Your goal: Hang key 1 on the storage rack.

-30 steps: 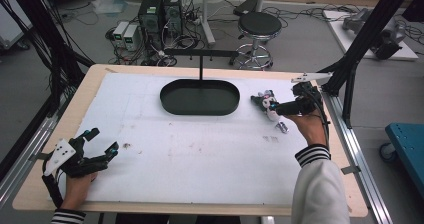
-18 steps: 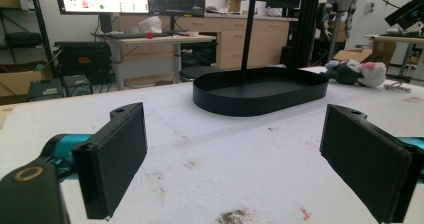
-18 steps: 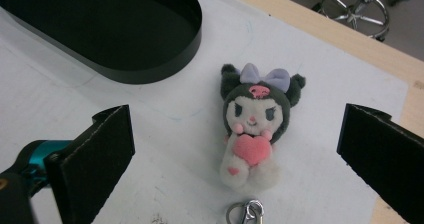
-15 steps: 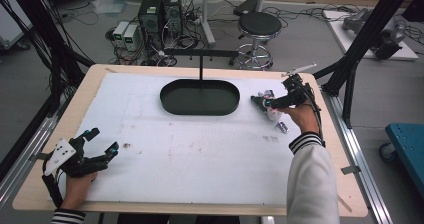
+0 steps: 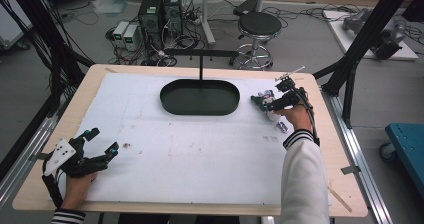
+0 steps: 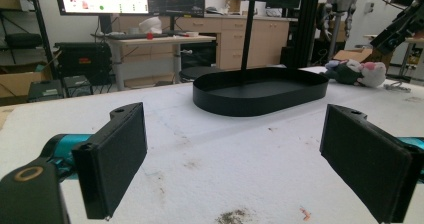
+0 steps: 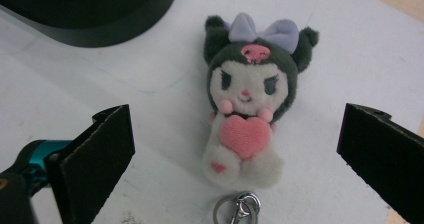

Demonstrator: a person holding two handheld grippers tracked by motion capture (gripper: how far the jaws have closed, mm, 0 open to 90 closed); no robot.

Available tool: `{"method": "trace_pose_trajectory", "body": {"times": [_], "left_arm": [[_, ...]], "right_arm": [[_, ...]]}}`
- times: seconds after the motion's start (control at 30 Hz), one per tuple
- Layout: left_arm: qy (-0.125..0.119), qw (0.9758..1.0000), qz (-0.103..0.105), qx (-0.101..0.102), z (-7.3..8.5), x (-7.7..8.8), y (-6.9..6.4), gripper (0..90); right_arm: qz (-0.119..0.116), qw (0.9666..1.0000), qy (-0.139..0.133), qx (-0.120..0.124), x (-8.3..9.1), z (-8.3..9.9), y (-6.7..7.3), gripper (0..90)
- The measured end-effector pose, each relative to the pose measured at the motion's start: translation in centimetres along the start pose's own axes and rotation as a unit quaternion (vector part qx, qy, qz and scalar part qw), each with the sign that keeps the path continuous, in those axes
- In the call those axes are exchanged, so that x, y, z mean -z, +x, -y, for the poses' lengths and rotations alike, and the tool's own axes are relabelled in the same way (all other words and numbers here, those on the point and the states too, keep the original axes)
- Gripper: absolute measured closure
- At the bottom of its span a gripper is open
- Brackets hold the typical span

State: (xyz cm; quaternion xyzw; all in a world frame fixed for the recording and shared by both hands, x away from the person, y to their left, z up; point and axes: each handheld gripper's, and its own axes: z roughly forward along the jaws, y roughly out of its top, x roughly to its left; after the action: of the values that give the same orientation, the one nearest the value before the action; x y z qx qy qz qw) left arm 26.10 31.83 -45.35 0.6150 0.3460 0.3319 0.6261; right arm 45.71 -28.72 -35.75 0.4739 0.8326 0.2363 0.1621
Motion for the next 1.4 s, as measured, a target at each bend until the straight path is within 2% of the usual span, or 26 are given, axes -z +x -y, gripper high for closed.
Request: {"method": "trace_pose_trajectory", "body": {"times": [0.37, 0.5, 0.73, 0.8, 0.9, 1.03, 1.13, 1.23, 1.4], "left_arm": [[-0.001, 1.0000, 0.001, -0.002, 0.0, 0.0, 0.0, 11.9], [0.000, 1.0000, 0.001, -0.003, 0.0, 0.0, 0.0, 11.9], [-0.001, 1.0000, 0.001, -0.002, 0.0, 0.0, 0.0, 11.9], [0.000, 1.0000, 0.001, -0.003, 0.0, 0.0, 0.0, 11.9], [0.000, 1.0000, 0.001, -0.002, 0.0, 0.0, 0.0, 11.9], [0.000, 1.0000, 0.002, -0.002, 0.0, 0.0, 0.0, 11.9], [0.000, 1.0000, 0.001, -0.002, 0.0, 0.0, 0.0, 11.9], [0.000, 1.0000, 0.001, -0.003, 0.0, 0.0, 0.0, 11.9], [0.000, 1.0000, 0.001, -0.003, 0.0, 0.0, 0.0, 11.9]], "right_arm": [[-0.005, 0.9992, 0.039, -0.006, -2.3, 0.3, -1.0, 1.1], [-0.009, 0.9987, 0.047, -0.014, -2.9, 0.3, -0.9, 1.1], [-0.013, 0.9964, 0.082, -0.015, -4.0, 0.5, -0.7, 1.1], [-0.009, 0.9961, 0.086, -0.012, -4.2, 0.5, -0.7, 5.8], [-0.009, 0.9954, 0.095, -0.010, -4.5, 0.5, -0.8, 5.8], [-0.004, 0.9943, 0.105, -0.019, -4.9, 0.7, -0.9, 6.1], [-0.010, 0.9937, 0.110, -0.022, -4.9, 0.7, -0.9, 15.2], [-0.005, 0.9935, 0.111, -0.027, -4.8, 0.6, -0.9, 18.0], [-0.012, 0.9930, 0.115, -0.026, -5.0, 0.7, -1.0, 21.4]]}}
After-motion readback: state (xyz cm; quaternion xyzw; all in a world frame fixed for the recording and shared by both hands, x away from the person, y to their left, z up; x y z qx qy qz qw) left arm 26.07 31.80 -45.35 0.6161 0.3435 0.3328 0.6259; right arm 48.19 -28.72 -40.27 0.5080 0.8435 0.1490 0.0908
